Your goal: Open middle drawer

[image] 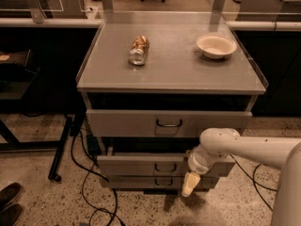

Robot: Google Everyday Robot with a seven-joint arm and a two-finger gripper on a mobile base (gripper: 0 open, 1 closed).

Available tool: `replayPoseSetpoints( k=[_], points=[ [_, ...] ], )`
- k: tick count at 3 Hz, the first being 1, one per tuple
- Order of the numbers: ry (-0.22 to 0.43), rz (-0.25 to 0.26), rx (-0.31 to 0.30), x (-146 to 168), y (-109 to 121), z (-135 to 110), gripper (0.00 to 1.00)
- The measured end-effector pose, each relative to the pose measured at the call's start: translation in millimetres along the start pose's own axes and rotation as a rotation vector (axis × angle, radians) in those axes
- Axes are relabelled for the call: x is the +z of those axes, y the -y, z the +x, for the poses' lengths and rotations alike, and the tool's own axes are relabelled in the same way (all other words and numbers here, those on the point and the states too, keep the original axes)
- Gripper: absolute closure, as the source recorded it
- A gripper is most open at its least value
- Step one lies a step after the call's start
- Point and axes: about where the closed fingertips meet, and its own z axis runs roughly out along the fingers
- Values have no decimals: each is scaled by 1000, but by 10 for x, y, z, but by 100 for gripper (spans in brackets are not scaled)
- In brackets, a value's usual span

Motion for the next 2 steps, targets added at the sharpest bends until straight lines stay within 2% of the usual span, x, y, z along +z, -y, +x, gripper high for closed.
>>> replayPoseSetpoints(
  k=[1,2],
  points=[
    [0,0,0,0,0,0,6],
    [0,0,0,0,0,0,25]
  ],
)
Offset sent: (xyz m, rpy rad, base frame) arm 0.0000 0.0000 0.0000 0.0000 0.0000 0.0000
